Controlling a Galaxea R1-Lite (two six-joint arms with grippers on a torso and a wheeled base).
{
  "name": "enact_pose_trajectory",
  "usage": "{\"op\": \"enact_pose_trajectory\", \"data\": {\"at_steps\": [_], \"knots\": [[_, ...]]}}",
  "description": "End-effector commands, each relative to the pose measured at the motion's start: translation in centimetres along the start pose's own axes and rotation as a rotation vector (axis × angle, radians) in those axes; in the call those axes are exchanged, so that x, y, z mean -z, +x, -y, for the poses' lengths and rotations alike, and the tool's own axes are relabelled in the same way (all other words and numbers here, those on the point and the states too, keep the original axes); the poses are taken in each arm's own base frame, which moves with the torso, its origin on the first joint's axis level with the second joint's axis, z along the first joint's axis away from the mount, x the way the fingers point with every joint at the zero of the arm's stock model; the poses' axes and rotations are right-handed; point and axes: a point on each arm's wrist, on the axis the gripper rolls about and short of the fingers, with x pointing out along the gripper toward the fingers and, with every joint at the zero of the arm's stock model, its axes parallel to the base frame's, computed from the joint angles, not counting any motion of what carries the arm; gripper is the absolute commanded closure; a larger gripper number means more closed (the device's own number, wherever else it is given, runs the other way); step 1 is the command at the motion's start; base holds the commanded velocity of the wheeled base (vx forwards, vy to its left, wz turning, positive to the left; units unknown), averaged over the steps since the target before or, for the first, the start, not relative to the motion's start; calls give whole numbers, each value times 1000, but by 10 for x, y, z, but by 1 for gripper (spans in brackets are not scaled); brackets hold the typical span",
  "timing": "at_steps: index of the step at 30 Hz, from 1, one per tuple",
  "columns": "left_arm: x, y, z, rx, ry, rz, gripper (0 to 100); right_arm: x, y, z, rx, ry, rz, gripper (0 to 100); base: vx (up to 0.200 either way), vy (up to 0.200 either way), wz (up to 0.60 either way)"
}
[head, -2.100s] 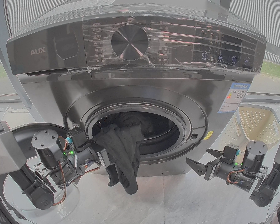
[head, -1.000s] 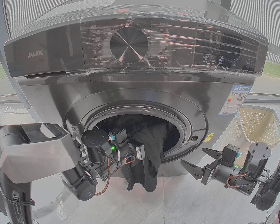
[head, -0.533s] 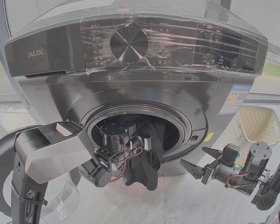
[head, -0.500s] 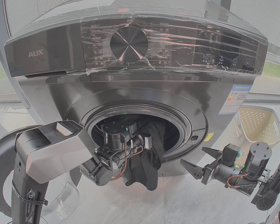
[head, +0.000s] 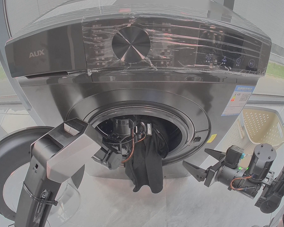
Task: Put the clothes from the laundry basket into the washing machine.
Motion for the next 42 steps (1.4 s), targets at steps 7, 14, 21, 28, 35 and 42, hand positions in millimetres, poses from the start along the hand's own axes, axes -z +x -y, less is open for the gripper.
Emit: {"op": "enact_pose_trajectory", "data": {"at_steps": [7,14,21,28,35,42], "knots": [[-14,41,-23,-146,-11,45,100,0,0,0,-1,0,1,0,0,0,0],[-15,47,-24,-165,-14,60,100,0,0,-1,-4,-1,-1,0,0,0,0],[-15,43,-23,-164,-31,37,0,0,0,-1,-4,-1,2,0,0,0,0],[-32,1,-1,-111,-6,-194,0,-1,0,-1,-3,0,4,0,0,0,0],[-13,-18,5,-34,11,-335,0,0,0,-1,-3,0,2,0,0,0,0],[19,-25,2,-1,22,-437,0,0,0,-1,-3,0,2,0,0,0,0]]}}
